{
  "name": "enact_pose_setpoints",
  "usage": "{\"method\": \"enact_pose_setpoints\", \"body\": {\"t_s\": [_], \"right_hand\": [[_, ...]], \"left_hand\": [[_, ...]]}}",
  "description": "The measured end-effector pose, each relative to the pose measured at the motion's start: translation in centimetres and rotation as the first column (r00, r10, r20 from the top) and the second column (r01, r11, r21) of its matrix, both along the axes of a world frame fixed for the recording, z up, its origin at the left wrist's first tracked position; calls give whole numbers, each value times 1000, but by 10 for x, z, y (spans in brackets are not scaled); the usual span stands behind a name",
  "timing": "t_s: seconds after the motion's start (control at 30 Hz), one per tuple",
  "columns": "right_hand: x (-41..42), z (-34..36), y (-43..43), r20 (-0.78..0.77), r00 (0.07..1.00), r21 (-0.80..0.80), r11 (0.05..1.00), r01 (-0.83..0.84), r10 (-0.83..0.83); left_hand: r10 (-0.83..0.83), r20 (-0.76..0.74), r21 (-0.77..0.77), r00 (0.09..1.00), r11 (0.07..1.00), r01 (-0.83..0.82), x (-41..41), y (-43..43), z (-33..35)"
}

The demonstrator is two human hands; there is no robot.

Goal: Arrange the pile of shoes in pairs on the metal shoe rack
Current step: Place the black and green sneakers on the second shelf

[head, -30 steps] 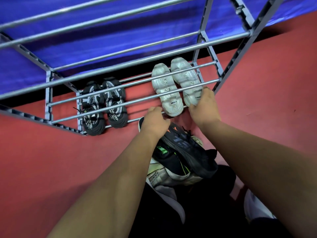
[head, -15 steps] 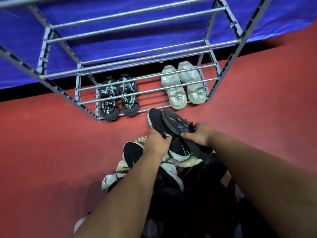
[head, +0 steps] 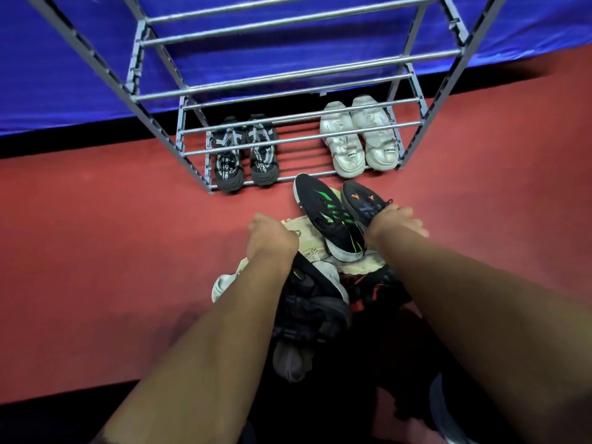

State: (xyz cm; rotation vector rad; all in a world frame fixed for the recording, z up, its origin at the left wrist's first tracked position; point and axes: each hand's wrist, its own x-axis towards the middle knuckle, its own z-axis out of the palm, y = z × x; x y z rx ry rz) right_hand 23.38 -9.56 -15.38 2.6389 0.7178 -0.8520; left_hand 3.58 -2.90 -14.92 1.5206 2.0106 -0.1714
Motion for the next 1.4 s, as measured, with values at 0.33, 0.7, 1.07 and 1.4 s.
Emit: {"method": "enact_pose_setpoints", "body": {"t_s": [0.33, 0.7, 1.07, 1.4], "right_hand": [[-40, -7, 0, -142, 887, 229, 886, -403, 440], [-47, -10, -13, -234, 895, 323, 899, -297, 379], [-26, 6, -8, -446, 876, 534, 840, 95, 185], [-33, -19, -8, -530, 838, 348, 935, 76, 129]], "left_hand": [[-207, 88, -441, 974, 869, 225, -52, -27, 7], [46, 172, -223, 984, 975, -6, -73, -46, -21], [-317, -125, -73, 940, 948, 310, -63, -21, -18], [-167, -85, -361, 982, 924, 126, -31, -28, -24]]}}
